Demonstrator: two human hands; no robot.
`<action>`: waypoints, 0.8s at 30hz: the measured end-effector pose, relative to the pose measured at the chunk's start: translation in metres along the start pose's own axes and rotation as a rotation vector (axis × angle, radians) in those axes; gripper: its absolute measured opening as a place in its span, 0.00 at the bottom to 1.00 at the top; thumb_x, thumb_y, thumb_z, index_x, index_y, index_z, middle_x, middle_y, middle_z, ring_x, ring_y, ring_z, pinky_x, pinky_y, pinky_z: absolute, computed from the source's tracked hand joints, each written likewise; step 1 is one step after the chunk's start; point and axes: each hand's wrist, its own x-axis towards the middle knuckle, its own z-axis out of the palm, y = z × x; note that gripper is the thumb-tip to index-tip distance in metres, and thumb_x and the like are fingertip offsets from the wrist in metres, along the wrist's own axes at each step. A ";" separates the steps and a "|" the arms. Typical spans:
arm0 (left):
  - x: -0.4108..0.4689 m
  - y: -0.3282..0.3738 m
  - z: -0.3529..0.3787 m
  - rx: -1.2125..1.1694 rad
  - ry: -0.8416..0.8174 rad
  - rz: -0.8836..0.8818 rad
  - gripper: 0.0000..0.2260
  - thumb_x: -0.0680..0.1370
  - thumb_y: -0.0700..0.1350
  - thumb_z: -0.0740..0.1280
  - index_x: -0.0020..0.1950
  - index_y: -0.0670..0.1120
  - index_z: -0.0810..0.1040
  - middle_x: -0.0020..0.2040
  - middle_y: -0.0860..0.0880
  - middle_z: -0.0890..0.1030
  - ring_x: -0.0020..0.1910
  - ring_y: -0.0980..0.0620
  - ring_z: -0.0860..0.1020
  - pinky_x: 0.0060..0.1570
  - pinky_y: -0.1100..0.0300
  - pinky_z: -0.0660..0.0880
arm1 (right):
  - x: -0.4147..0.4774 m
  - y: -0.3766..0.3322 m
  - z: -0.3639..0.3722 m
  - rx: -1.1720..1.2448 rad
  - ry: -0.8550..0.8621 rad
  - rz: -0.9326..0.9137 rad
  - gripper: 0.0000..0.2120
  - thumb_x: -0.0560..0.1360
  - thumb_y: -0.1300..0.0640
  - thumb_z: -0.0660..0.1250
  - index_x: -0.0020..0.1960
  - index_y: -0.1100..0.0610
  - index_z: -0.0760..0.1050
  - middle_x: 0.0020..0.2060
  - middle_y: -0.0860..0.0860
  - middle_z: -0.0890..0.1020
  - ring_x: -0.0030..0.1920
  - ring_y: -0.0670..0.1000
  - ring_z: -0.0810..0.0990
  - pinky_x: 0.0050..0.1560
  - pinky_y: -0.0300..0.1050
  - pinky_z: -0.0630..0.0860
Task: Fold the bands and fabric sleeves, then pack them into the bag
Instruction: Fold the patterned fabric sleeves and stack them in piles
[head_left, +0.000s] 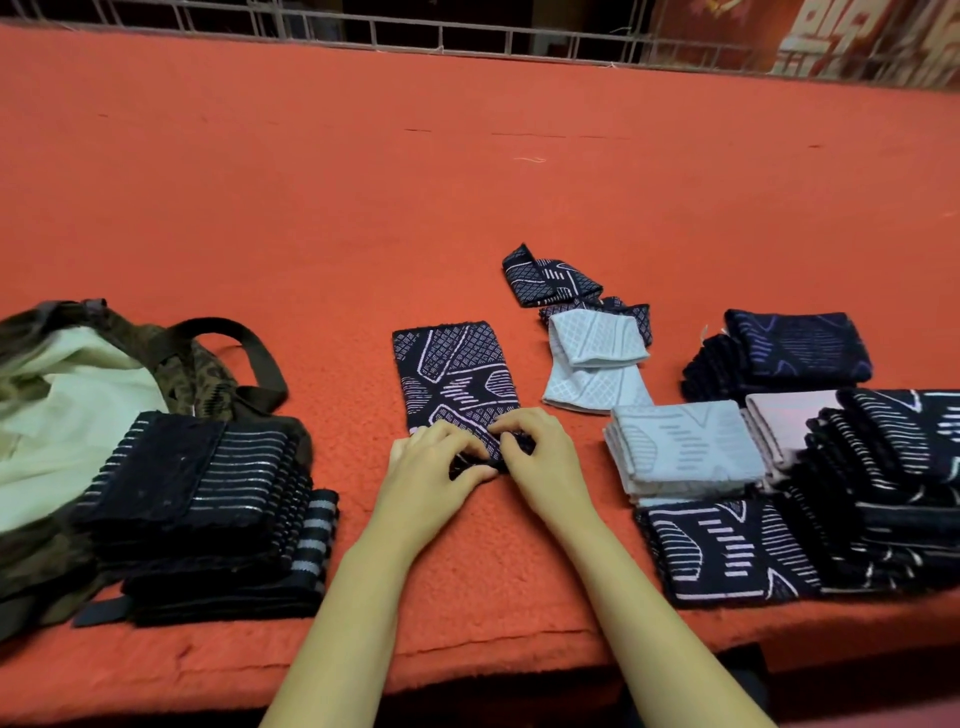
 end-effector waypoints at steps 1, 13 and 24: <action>0.000 -0.001 0.001 0.008 0.009 0.003 0.04 0.74 0.53 0.70 0.46 0.56 0.79 0.44 0.60 0.74 0.46 0.59 0.69 0.53 0.58 0.60 | 0.000 0.000 0.000 0.008 -0.008 0.000 0.10 0.72 0.65 0.64 0.45 0.53 0.80 0.45 0.47 0.80 0.50 0.48 0.75 0.49 0.25 0.63; 0.000 -0.001 0.003 0.109 -0.011 0.061 0.08 0.74 0.57 0.66 0.49 0.56 0.78 0.47 0.59 0.74 0.49 0.57 0.68 0.49 0.59 0.57 | -0.002 -0.003 -0.001 0.049 -0.043 0.012 0.15 0.71 0.47 0.57 0.43 0.53 0.80 0.44 0.43 0.79 0.51 0.44 0.73 0.48 0.27 0.63; 0.003 0.001 -0.002 -0.078 0.143 -0.074 0.10 0.76 0.56 0.52 0.45 0.53 0.68 0.43 0.56 0.75 0.47 0.49 0.75 0.48 0.54 0.66 | -0.005 -0.006 0.000 0.047 -0.186 -0.096 0.14 0.72 0.42 0.63 0.52 0.49 0.77 0.48 0.42 0.79 0.51 0.41 0.74 0.53 0.30 0.66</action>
